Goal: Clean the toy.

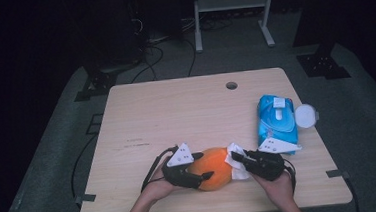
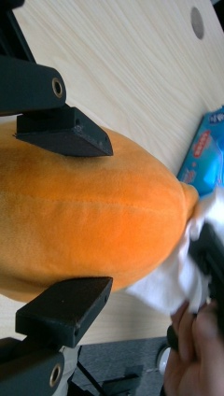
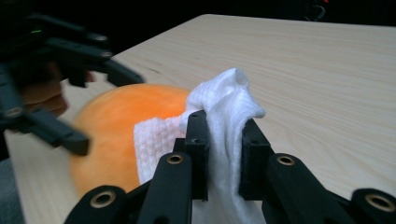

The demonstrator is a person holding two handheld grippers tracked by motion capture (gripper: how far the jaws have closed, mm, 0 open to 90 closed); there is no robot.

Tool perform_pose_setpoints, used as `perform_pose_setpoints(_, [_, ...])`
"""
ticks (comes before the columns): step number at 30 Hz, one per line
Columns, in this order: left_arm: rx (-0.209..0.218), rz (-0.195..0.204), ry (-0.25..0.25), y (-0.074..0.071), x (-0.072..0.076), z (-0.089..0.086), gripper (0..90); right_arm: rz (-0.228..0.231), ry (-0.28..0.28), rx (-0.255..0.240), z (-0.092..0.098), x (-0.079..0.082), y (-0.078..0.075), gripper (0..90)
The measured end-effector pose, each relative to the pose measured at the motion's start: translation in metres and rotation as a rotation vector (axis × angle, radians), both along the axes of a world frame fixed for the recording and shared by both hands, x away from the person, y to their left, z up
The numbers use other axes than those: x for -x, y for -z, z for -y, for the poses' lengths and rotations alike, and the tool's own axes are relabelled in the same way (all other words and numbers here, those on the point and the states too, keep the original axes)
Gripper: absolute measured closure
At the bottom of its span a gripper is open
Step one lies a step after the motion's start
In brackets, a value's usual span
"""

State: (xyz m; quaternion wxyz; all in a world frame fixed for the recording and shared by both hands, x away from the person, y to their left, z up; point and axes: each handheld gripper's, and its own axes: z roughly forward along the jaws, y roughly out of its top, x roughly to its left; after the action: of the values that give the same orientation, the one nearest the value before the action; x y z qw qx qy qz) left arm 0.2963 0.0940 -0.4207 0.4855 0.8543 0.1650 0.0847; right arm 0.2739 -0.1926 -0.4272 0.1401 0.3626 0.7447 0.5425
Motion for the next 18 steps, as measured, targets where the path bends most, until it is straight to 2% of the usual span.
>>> perform_pose_setpoints(3, [0.002,-0.001,0.000,0.000,-0.001,-0.002,31.3,-0.010,-0.010,0.004,-0.002,-0.002,0.005,76.7])
perform_pose_setpoints(5, [0.005,-0.005,-0.003,0.000,-0.002,-0.002,31.3,-0.035,0.007,0.005,0.002,-0.005,0.010,76.8])
perform_pose_setpoints(8, [0.006,-0.009,-0.010,0.001,-0.003,-0.004,31.1,-0.061,0.005,-0.022,0.003,-0.004,0.012,77.2])
perform_pose_setpoints(12, [0.018,-0.018,-0.038,0.002,-0.005,-0.007,30.1,-0.032,-0.052,-0.045,-0.005,0.002,0.003,77.2])
perform_pose_setpoints(14, [0.021,-0.024,-0.045,0.002,-0.006,-0.007,28.9,-0.020,-0.063,-0.033,-0.008,0.003,0.003,77.2])
perform_pose_setpoints(18, [0.018,-0.015,-0.019,0.002,-0.003,-0.001,31.1,-0.051,-0.017,-0.022,0.001,-0.006,0.012,77.1])
